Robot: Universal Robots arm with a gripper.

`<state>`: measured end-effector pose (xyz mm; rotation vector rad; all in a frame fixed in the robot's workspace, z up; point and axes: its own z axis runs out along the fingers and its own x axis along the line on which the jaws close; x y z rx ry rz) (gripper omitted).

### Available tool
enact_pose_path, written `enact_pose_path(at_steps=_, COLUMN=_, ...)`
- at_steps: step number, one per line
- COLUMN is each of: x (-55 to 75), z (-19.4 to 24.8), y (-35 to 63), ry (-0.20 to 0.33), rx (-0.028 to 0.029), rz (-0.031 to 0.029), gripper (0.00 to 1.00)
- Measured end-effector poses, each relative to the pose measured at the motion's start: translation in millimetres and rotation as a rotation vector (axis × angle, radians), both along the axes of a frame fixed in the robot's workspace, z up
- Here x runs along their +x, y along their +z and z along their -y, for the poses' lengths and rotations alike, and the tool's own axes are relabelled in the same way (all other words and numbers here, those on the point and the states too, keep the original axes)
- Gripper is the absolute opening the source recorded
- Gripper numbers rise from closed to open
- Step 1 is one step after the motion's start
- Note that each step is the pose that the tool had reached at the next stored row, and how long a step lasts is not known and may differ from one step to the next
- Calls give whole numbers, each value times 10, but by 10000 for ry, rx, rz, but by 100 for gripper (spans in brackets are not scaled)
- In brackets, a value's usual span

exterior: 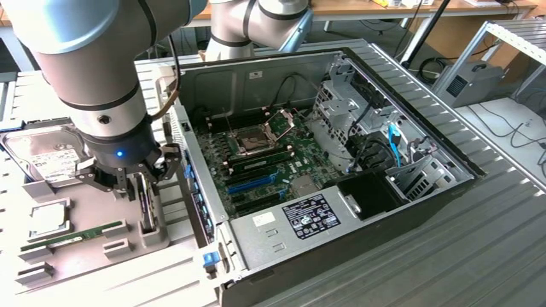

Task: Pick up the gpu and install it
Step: 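Pick up the gpu and move the gpu toward the slot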

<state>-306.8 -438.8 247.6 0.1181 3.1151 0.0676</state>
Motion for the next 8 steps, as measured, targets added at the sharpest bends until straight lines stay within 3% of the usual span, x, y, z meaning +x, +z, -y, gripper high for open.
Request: enact_pose_path(at_steps=8, x=-17, z=-8, y=-26, ry=0, rx=0, rz=0, gripper=42)
